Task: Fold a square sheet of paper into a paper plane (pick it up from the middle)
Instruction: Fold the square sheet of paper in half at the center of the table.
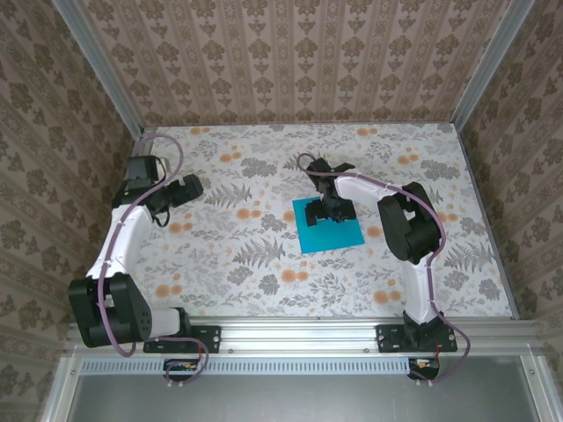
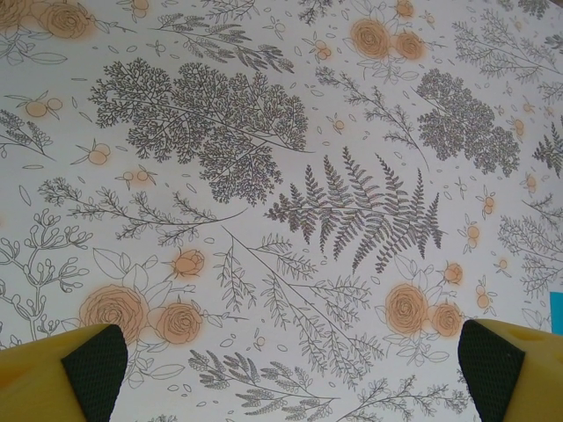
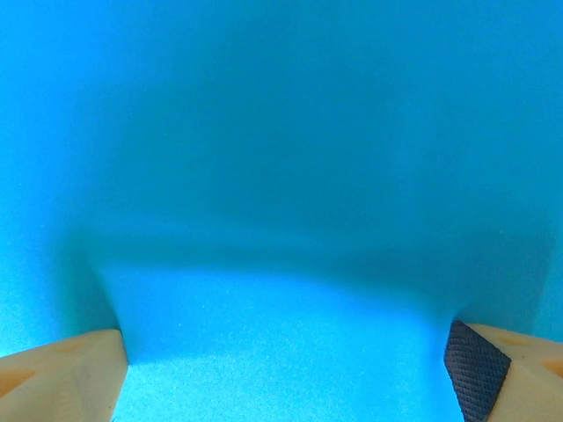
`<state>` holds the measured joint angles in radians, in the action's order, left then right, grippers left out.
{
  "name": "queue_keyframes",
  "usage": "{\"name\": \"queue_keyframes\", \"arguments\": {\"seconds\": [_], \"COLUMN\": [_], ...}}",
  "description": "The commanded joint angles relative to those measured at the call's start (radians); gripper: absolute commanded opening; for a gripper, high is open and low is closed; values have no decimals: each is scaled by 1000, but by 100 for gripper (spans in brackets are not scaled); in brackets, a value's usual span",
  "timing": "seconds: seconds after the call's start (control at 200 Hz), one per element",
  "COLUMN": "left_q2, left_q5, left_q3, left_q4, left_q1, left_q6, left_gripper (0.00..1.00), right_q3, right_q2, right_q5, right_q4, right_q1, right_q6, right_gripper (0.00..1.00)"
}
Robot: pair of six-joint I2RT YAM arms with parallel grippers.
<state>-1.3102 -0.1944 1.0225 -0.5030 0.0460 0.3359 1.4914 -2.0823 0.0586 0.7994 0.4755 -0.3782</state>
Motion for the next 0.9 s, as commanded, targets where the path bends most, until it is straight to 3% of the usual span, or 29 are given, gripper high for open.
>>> {"name": "queue_keyframes", "arguments": {"seconds": [0.0, 0.27, 0.41, 0.695, 0.895], "left_q2": [-9, -7, -8, -23, -56], "left_q5": [14, 16, 11, -24, -89], "left_q3": [36, 39, 41, 32, 5], "left_q4": [-27, -32, -32, -29, 17], "left_q1": [-6, -12, -19, -65, -149], "left_q6": [-31, -32, -31, -1, 85], "left_gripper": [100, 100, 100, 100, 96], "right_q3": [-62, -59, -55, -148, -238], "right_q2": [-66, -38, 10, 149, 192], "right_q5": [11, 4, -66, -442, -676], "right_q4": [22, 13, -26, -354, -666], "right_q1": [-14, -15, -15, -15, -15], "right_q6": [-21, -16, -16, -158, -313], "right_gripper": [93, 88, 74, 39, 34]}}
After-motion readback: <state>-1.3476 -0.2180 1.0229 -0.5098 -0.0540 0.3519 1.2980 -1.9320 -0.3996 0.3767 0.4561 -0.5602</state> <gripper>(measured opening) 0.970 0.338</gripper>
